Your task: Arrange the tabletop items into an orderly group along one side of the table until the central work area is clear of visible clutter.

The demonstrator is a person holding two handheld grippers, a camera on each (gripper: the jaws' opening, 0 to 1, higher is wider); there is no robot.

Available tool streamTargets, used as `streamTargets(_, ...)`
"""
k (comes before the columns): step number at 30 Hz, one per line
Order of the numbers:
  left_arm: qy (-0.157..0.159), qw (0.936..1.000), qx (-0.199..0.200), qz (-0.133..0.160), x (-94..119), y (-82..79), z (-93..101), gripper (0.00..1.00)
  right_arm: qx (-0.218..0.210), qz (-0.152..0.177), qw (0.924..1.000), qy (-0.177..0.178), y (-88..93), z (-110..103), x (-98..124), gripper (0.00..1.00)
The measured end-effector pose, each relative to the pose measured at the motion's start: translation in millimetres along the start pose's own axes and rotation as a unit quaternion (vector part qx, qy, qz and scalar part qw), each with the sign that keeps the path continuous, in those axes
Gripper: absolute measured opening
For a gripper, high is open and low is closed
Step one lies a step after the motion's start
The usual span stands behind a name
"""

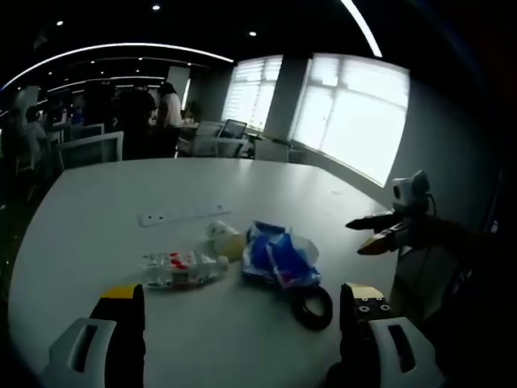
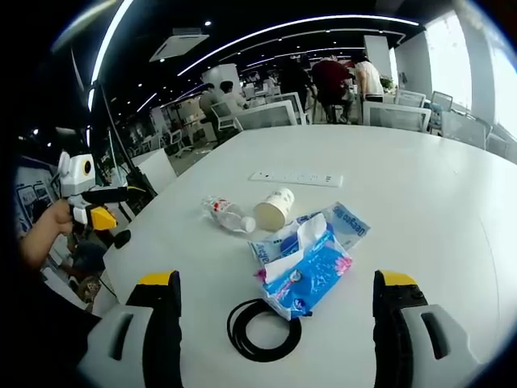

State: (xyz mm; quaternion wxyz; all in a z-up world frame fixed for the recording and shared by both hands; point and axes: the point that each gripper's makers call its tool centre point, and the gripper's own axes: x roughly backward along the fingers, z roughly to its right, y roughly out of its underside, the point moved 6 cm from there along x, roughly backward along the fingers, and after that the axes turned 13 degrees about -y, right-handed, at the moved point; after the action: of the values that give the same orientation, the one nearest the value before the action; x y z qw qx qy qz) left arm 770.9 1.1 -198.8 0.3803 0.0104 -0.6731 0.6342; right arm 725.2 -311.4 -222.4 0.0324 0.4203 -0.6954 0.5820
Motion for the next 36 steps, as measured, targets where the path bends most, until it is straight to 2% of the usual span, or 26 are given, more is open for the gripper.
streamTargets(15, 0.027, 0.9989, -0.037, -0.013, -10.0, -7.4, -2.9, 0.99, 0.000, -0.002, 1.0000, -0.002, 0.4, -0.3, -1.0, 0.95)
streamTargets(19, 0.055, 0.9968, -0.052, -0.026, -16.1, -9.4, 2.4, 0.94, 0.001, -0.002, 1.0000, -0.002, 0.5, -2.1, -1.2, 0.95)
streamTargets(23, 0.060, 0.9953, -0.070, -0.031, -23.6, -12.8, 4.1, 0.93, 0.005, -0.001, 1.0000, 0.001, -0.4, -1.3, -2.5, 0.95)
streamTargets(29, 0.086, 0.9916, -0.092, -0.029, -37.3, -20.0, 7.1, 0.88, 0.005, 0.000, 1.0000, 0.003, -0.3, -3.5, -3.2, 0.95)
streamTargets(36, 0.113, 0.9812, -0.149, -0.049, -59.9, -23.0, 11.4, 0.86, 0.002, -0.001, 1.0000, 0.002, 1.7, -4.3, -4.8, 0.94)
